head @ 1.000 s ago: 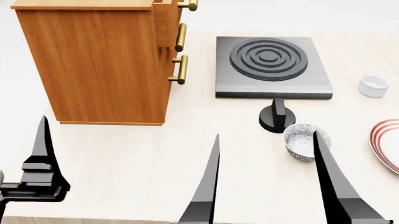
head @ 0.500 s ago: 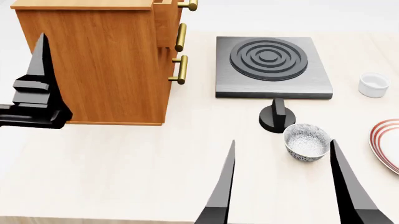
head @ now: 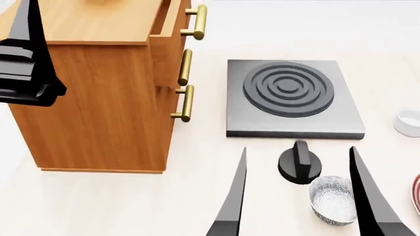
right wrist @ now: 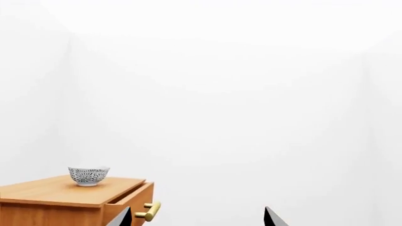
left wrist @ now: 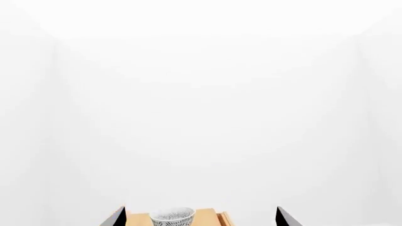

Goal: Pick the akita bowl on the wooden cabinet and place it on the plate.

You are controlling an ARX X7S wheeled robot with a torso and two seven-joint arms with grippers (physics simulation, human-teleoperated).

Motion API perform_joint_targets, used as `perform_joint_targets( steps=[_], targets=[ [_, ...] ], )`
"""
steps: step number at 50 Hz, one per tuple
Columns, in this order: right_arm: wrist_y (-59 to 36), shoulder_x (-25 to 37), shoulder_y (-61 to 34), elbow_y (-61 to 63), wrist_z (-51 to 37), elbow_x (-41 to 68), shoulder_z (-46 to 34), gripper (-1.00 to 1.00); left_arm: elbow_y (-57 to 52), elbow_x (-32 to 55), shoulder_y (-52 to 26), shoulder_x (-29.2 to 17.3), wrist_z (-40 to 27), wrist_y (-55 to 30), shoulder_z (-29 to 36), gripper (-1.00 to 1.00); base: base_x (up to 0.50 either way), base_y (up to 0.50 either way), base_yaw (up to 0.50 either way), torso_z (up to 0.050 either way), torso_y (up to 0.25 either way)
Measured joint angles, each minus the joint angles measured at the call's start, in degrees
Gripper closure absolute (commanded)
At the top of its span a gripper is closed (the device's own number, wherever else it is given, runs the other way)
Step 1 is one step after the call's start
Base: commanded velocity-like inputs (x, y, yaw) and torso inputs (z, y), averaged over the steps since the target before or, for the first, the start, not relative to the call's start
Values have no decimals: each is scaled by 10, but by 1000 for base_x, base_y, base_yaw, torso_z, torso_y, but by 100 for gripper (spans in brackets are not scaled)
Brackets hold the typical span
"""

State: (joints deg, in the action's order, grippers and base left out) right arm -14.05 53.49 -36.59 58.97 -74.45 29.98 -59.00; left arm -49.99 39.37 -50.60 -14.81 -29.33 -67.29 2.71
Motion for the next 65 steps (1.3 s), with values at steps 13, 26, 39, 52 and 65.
perform_joint_targets(
  steps=[13, 26, 39, 52, 65],
  targets=[
    [3, 1, -5, 0, -2, -2, -10, -100, -28, 39, -23, 5, -19, -35, -30, -100, 331, 0, 0, 0, 0],
    [7, 3, -9, 0, -5, -4, -19, -100, -41, 66, -33, 5, -33, -48, -46, -100, 285, 0, 0, 0, 1],
    [10, 4, -15, 0, -8, -4, -26, -100, -39, 74, -30, 0, -38, -40, -45, -100, 266, 0, 0, 0, 0],
    [12, 5, -21, 0, -13, -4, -33, -100, -36, 82, -27, -5, -45, -32, -42, -100, 178, 0, 0, 0, 1],
    [16, 6, -26, 0, -16, -7, -41, -100, -34, 93, -29, -9, -52, -27, -41, -100, 0, 0, 0, 0, 0]
  ],
)
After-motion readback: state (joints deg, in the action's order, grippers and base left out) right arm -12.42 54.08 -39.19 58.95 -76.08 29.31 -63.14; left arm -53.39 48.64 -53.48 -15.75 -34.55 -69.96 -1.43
